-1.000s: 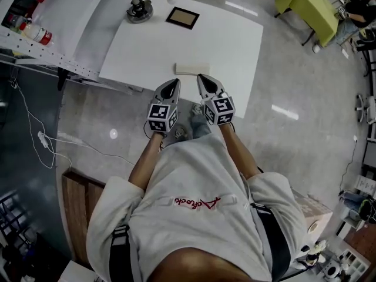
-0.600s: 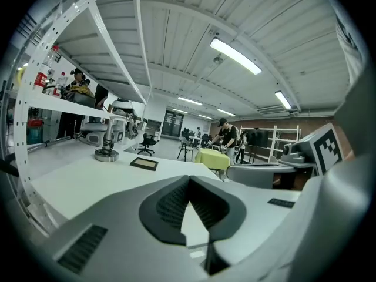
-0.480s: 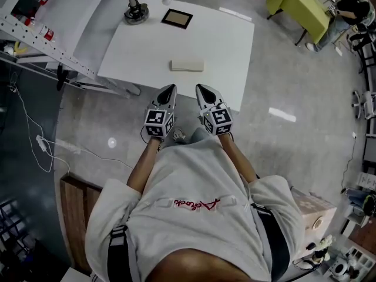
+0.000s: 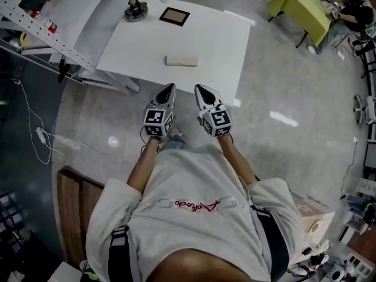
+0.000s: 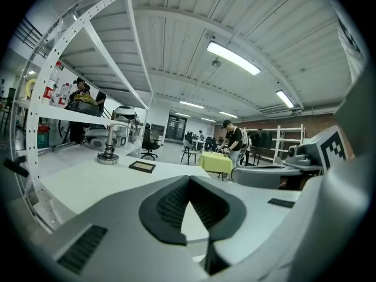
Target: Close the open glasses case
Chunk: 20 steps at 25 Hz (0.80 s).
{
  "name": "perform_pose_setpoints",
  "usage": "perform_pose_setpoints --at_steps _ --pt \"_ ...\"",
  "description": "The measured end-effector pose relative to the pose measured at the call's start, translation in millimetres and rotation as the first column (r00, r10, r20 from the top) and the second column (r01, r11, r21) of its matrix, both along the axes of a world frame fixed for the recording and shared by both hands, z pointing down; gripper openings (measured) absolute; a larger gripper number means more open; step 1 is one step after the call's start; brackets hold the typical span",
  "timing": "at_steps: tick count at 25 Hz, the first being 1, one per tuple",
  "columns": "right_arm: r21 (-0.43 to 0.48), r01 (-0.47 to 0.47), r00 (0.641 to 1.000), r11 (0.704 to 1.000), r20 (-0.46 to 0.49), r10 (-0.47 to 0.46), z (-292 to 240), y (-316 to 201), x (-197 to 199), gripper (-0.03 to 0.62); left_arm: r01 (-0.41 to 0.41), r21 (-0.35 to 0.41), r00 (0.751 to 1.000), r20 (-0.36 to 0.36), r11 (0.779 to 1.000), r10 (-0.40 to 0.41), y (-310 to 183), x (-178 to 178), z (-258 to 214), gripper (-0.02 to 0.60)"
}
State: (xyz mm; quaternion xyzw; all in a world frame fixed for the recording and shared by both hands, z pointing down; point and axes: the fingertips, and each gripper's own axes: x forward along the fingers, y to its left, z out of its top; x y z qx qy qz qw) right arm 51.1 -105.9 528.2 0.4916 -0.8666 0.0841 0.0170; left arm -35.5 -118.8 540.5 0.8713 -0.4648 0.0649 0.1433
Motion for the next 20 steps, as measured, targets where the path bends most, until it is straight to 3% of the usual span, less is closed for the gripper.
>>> perform_pose_setpoints --at_steps 20 --pt "0.013 0.022 1.000 1.000 0.009 -0.022 -3 85 12 0.012 0.049 0.012 0.999 0.014 0.999 -0.049 90 16 1 0.031"
